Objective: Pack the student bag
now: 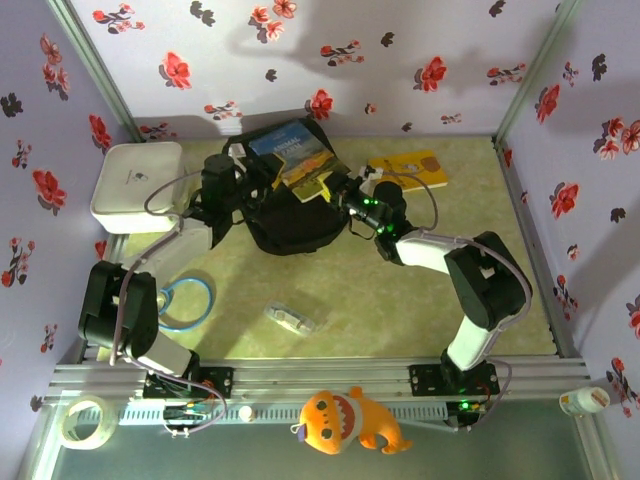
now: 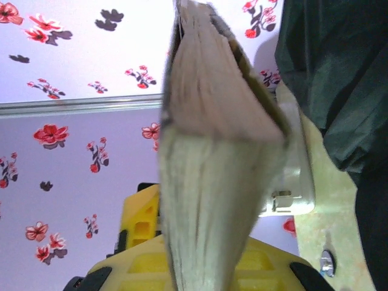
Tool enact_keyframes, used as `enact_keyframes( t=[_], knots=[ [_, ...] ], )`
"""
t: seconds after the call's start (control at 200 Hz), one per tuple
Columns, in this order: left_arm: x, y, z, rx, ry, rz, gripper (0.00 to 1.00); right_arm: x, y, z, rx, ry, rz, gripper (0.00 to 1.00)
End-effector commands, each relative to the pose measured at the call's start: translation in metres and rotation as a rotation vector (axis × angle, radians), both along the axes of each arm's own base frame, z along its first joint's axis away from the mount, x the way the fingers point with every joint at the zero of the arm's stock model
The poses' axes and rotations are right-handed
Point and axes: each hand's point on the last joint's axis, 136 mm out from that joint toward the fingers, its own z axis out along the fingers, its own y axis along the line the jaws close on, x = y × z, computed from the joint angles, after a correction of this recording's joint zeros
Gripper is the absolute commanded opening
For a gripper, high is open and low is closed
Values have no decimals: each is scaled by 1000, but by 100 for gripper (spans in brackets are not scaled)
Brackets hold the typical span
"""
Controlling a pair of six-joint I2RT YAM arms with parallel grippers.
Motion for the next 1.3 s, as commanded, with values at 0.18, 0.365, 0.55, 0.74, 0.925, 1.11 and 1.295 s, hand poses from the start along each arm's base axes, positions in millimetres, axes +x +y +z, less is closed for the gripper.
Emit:
enact_keyframes(
  t=[0.18,0.365,0.55,0.74,0.925,1.11,1.295],
  knots=[
    [-27,27,-9,359,-131,-9,80,3,-64,-7,-201,-34,-149,8],
    [-44,47,-44,700,-46,-116,91,-6,-99,-17,-372,-13,-220,8],
    [-53,79,-84,769,180,-36,83,-13,-113,-17,-490,-17,-243,8],
    [-63,79,-129,655,344,24,61,-17,-118,-18,-530,-14,-250,9],
    [-61,73,-147,589,397,53,51,-18,-114,-18,-533,-11,-227,9],
    [-55,67,-164,585,437,32,41,-16,-114,-16,-520,-14,-235,9],
    [-48,54,-167,575,430,-13,39,-16,-114,-14,-519,-18,-234,9]
  ],
)
